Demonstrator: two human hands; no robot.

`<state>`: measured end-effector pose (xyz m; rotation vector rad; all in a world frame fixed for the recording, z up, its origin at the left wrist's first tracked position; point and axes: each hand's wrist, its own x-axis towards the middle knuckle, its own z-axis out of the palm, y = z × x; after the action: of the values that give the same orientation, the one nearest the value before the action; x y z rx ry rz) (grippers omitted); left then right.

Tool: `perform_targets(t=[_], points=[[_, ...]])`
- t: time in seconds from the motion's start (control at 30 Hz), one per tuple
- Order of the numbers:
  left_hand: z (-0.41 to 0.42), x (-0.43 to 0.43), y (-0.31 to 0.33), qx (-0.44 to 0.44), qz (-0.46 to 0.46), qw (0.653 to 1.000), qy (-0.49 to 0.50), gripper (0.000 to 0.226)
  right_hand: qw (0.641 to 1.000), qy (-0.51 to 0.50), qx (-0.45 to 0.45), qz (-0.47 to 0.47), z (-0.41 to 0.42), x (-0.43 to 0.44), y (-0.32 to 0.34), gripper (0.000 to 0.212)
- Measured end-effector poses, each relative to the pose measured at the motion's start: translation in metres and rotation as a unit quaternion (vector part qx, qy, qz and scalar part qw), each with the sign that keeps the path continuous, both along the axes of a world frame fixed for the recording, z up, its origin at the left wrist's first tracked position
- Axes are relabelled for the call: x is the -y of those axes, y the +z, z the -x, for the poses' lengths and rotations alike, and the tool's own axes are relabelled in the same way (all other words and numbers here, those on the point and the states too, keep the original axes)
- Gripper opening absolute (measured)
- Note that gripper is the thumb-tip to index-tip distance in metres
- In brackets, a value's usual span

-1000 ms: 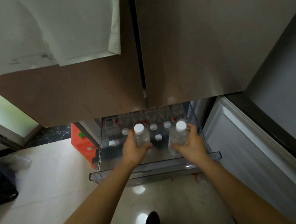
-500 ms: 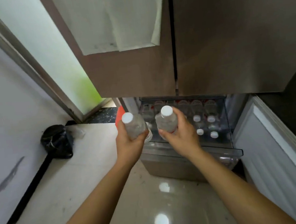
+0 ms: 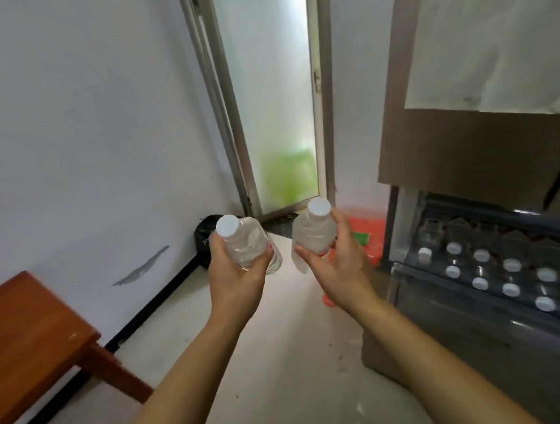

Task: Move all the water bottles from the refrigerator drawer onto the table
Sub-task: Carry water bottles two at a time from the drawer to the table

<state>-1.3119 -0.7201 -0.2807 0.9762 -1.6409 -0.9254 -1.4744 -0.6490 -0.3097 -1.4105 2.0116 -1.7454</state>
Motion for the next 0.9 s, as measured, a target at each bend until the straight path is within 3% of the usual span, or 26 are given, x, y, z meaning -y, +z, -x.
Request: perform_targets(t=[0.43, 0.9], points=[[-0.373, 0.109, 0.011, -0.02, -0.001, 0.971, 0.24, 0.069, 0.969, 0.244, -0.039, 0.002, -0.346, 0.197, 0.016, 0.077], [-0.59, 0.25, 0.0, 0.036, -0.01, 0.9, 0.434, 0.066, 0.903, 0.429, -0.004, -0.015, -0.584, 0.416, -0.011, 0.077]])
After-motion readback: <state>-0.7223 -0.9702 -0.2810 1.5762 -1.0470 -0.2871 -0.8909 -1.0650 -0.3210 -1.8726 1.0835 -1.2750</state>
